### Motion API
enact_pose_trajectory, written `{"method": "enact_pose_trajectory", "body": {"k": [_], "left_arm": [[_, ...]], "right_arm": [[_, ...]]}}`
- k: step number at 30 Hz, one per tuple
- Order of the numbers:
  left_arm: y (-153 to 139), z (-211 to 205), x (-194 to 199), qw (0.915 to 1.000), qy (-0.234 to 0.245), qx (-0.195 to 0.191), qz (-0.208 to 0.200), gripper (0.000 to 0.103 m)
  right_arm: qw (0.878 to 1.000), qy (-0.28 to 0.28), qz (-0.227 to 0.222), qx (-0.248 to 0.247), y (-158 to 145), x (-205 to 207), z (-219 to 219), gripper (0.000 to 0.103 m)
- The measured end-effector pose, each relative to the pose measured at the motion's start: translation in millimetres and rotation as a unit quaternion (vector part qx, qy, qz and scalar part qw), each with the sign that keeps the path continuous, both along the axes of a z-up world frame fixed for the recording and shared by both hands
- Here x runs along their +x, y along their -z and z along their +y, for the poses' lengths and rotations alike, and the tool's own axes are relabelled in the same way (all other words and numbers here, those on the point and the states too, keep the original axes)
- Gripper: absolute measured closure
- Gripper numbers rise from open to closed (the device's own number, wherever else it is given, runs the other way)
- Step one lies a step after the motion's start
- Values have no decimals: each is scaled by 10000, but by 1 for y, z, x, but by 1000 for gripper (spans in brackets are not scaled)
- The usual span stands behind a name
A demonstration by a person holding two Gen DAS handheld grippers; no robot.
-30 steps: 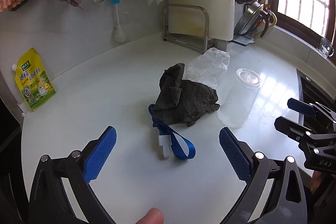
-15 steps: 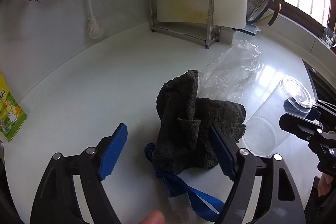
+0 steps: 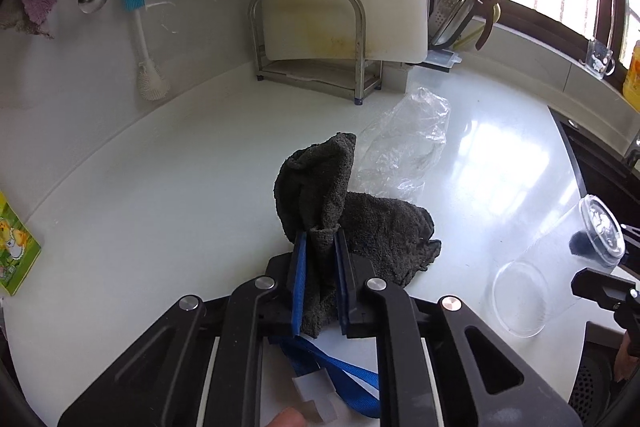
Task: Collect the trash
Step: 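Grasp the black cloth with the left tool while the right tool grasps the clear cup, then carry the cloth and cup over the grey bin and open both tools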
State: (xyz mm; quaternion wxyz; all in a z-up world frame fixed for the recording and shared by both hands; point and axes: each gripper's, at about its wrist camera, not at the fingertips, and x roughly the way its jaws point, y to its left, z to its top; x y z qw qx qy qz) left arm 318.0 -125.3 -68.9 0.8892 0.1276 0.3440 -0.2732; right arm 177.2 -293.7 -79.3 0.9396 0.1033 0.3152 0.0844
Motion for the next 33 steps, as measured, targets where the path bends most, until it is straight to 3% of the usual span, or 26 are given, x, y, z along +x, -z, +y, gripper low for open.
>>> {"method": "enact_pose_trajectory", "body": {"k": [8,16,26,33], "left_arm": [[-41,17,-43,9982,-194,-428,-368,92],[-75,25,-110,9954,-346,-491,-747,92],[-86,44,-198,9938,-540,-687,-685,92],[-83,45,-261,9947,-475,-597,-684,92]], "right_arm": [[9999,14,-86,116,-7,-19,-1,65],[9992,-152,-365,21,-36,-45,9,65],[9984,-260,-485,127,-51,-105,14,65],[9985,-321,-417,147,-45,-159,12,65]]}}
